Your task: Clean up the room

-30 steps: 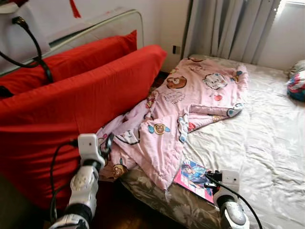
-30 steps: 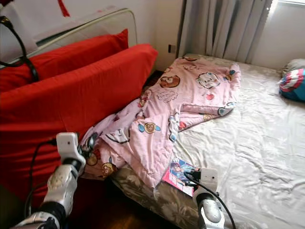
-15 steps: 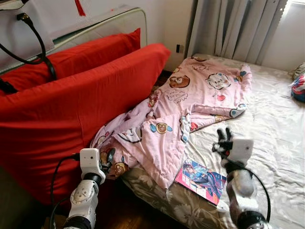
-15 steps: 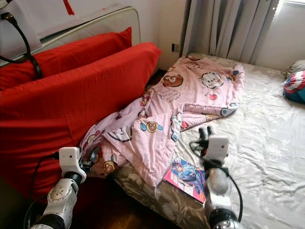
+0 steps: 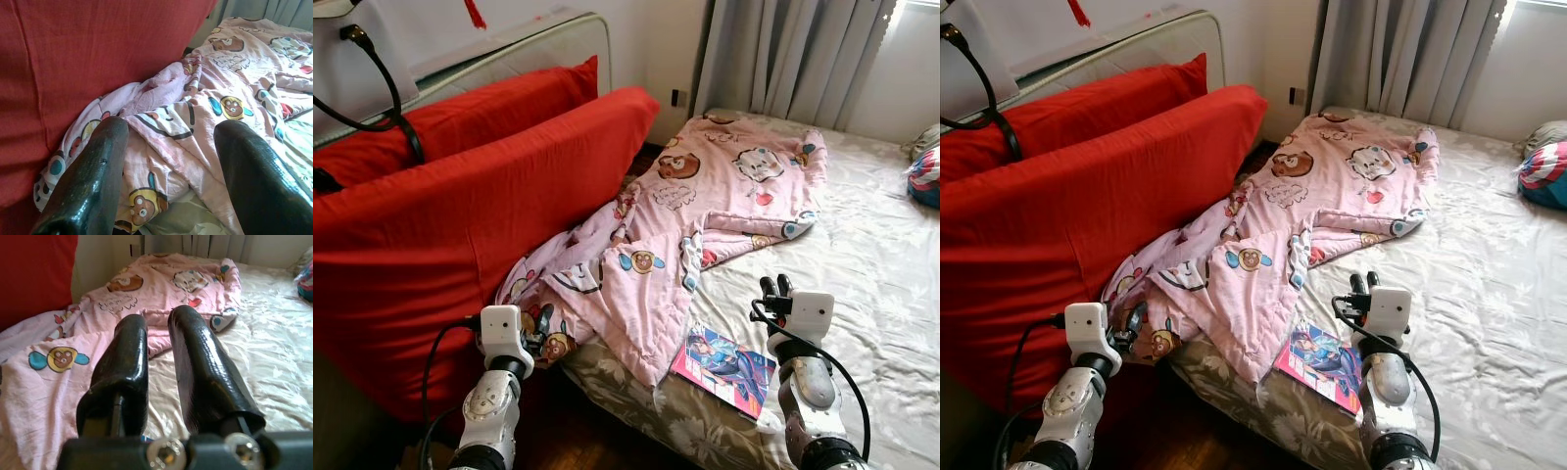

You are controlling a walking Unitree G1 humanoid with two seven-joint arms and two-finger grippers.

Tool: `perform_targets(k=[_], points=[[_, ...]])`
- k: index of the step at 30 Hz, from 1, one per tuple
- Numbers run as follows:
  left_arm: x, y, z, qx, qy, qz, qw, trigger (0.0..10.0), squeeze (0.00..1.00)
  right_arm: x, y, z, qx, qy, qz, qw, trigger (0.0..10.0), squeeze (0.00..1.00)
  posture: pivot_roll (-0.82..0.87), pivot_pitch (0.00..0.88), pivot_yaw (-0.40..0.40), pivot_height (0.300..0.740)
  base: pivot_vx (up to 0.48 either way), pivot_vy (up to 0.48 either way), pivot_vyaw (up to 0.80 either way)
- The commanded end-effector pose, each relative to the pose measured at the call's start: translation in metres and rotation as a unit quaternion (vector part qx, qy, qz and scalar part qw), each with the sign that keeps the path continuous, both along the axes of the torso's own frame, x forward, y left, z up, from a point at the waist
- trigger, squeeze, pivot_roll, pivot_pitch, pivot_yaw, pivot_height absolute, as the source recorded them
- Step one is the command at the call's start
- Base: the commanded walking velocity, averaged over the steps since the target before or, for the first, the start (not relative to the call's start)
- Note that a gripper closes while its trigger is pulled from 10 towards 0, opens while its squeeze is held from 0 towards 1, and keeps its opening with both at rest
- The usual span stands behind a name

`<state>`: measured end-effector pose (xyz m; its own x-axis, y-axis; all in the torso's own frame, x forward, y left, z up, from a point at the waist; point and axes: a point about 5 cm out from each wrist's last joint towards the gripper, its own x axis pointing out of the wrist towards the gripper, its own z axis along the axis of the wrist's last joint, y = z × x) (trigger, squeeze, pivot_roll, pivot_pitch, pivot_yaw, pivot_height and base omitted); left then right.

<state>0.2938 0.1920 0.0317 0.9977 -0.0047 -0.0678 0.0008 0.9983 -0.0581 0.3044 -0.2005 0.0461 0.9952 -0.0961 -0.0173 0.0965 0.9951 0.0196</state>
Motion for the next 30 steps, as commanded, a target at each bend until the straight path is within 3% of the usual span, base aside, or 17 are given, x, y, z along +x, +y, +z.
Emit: perform_targets(k=[1,17,30], points=[[0.0039,-0.0013,0.0037,-0.008,-0.005,0.002,1.0,10.0,0.0,0.0017,-0.0004,-0.0003,-0.005,0.008,0.001,1.0,10.0,0.0,-0.04,0.0,-0.01,0.72,0.0,0.0,0.0],[0.0057,-0.0047,0.0035,-0.013,0.001,-0.009,1.0,10.0,0.0,0.0034,0.0013,-0.0038,-0.006,0.031,-0.003,0.999,10.0,0.0,-0.04,0.0,-0.009,0.686,0.0,0.0,0.0],[0.0075,-0.004,0.0051,-0.016,0.001,-0.008,1.0,10.0,0.0,0.0036,0.0011,-0.0044,0.0,0.034,-0.005,0.999,10.0,0.0,-0.04,0.0,-0.009,0.686,0.0,0.0,0.0]])
